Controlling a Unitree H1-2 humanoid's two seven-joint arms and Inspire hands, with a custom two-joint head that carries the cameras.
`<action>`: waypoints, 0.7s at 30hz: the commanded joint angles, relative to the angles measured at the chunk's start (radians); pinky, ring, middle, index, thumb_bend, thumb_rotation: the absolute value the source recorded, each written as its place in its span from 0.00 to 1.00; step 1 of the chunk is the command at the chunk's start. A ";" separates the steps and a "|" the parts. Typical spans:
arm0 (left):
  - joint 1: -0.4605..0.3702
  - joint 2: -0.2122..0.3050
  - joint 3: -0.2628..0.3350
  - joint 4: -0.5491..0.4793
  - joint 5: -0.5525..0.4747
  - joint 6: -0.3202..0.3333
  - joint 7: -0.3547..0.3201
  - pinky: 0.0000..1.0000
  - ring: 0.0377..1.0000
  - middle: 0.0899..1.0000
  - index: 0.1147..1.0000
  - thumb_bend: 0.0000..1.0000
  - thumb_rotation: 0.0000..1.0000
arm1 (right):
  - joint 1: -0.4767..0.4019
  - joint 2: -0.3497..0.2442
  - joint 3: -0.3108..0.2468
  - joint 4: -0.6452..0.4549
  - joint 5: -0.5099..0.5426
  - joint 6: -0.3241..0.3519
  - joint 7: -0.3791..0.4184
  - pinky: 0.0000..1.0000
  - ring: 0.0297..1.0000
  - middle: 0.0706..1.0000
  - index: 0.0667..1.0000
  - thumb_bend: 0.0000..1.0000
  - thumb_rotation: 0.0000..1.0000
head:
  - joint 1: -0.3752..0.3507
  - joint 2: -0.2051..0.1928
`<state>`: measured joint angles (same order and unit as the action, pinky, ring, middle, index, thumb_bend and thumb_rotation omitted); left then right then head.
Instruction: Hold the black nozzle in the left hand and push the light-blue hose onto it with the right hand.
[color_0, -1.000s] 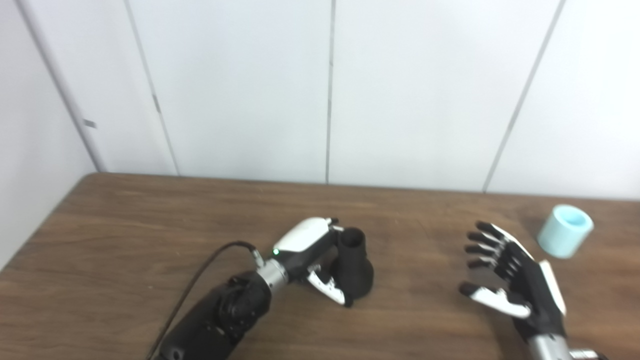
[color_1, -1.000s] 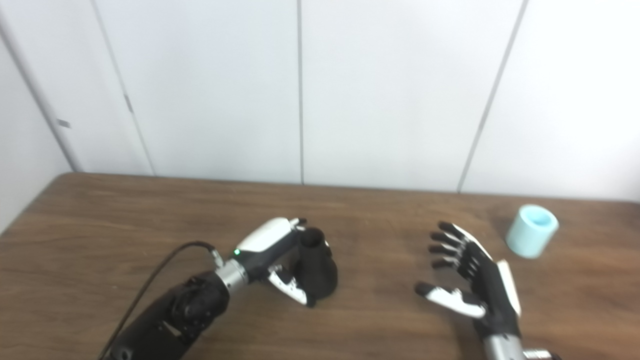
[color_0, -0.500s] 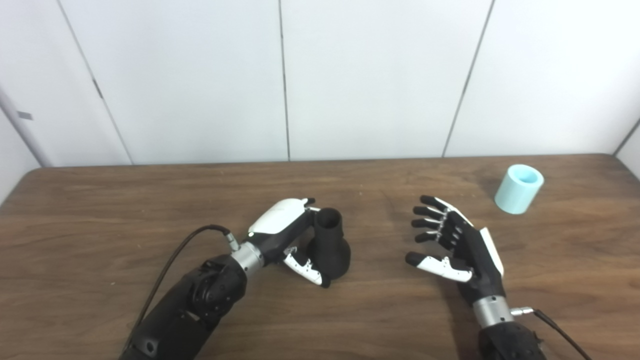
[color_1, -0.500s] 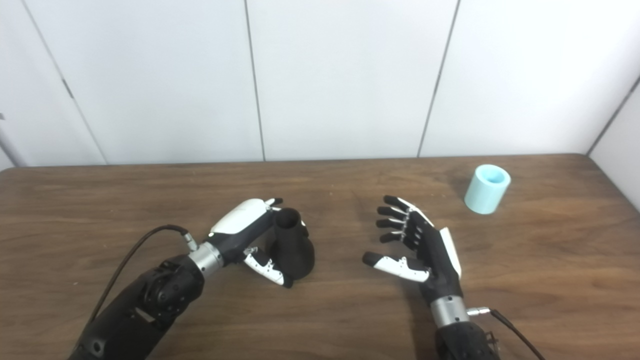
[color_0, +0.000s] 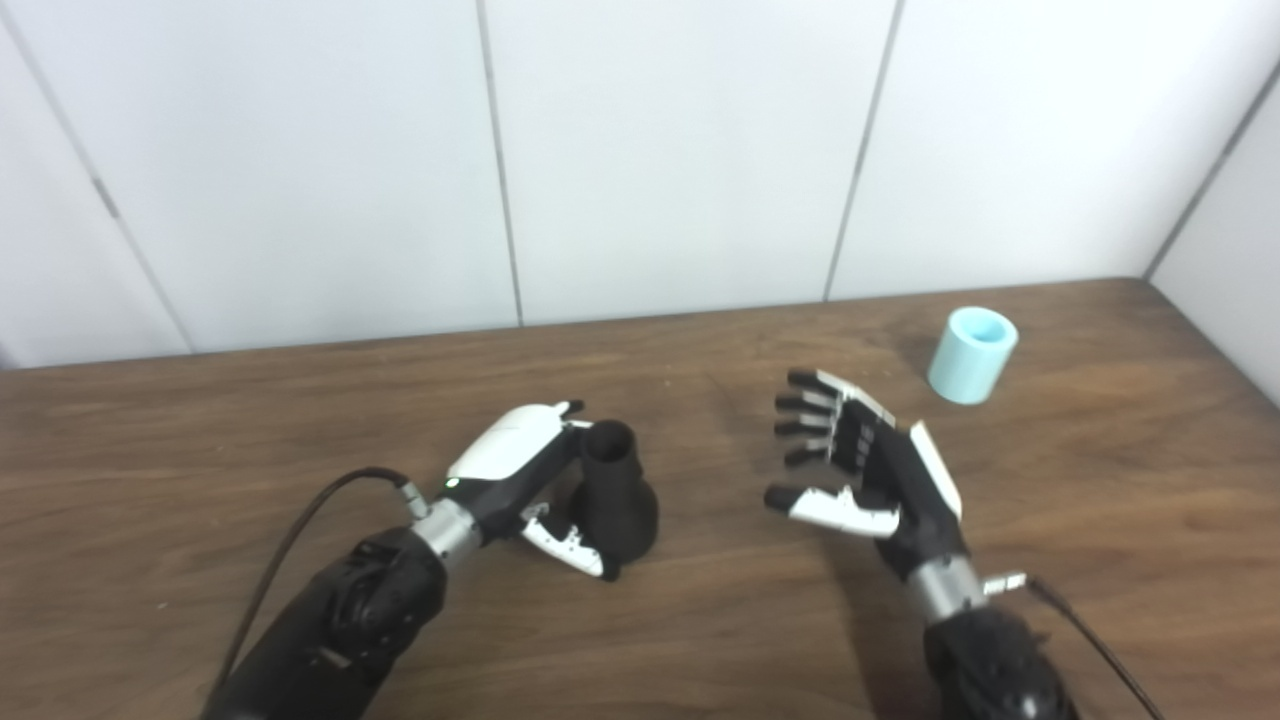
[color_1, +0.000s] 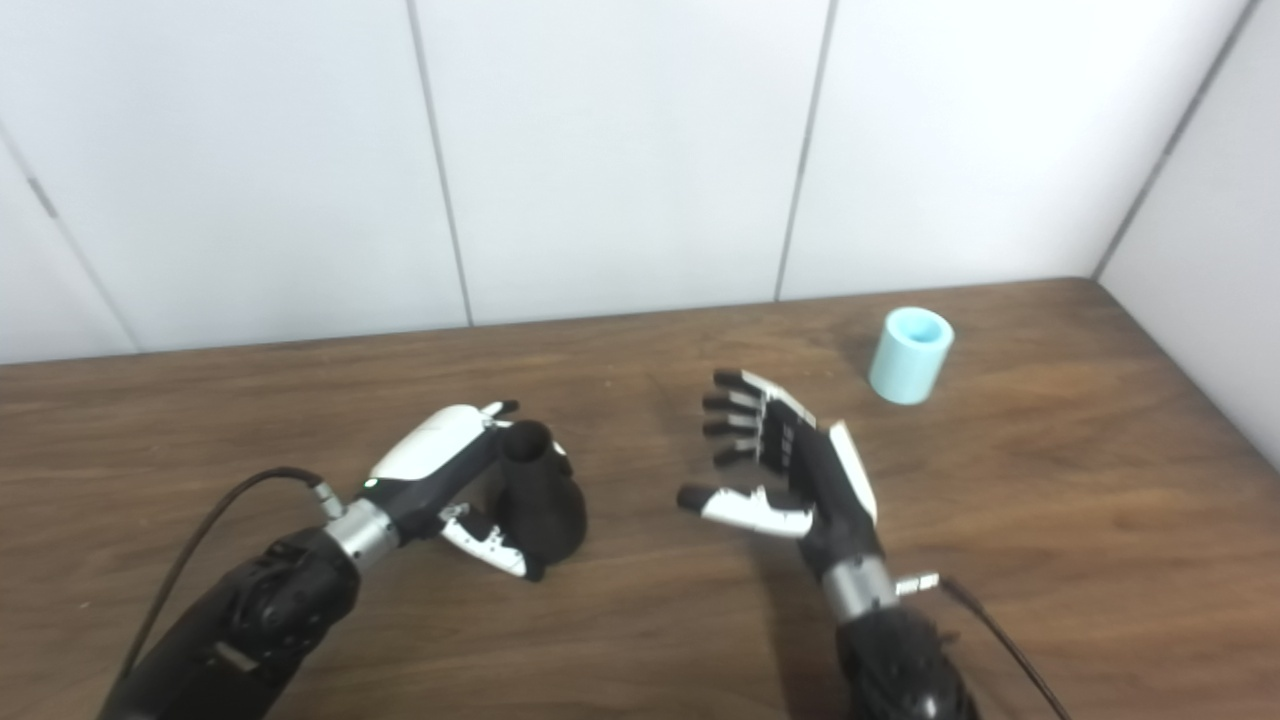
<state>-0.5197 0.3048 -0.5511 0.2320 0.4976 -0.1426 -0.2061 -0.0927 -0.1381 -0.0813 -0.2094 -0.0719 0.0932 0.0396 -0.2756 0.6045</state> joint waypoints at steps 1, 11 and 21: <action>0.051 0.000 -0.057 0.027 0.042 -0.012 -0.082 1.00 0.58 0.40 0.43 0.53 0.00 | -0.090 -0.094 -0.013 -0.103 -0.131 0.122 -0.008 0.50 0.61 0.69 0.78 0.81 0.24 | -0.007 -0.001; 0.083 0.001 -0.056 0.025 0.050 -0.030 -0.061 0.99 0.58 0.42 0.43 0.53 0.00 | -0.328 -0.362 -0.077 -0.164 -0.535 0.377 0.339 0.46 0.58 0.69 0.75 0.82 0.22 | -0.094 -0.059; 0.090 0.023 -0.043 0.037 0.027 -0.077 -0.064 0.98 0.57 0.44 0.41 0.53 0.00 | -0.520 -0.450 -0.039 -0.019 -0.771 0.376 0.485 0.52 0.63 0.70 0.73 0.81 0.18 | -0.215 -0.114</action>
<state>-0.4930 0.3101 -0.5421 0.2292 0.4930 -0.1996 -0.1901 -0.5607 -0.5646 -0.1362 -0.2425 -0.8041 0.4689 0.5244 -0.4923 0.4894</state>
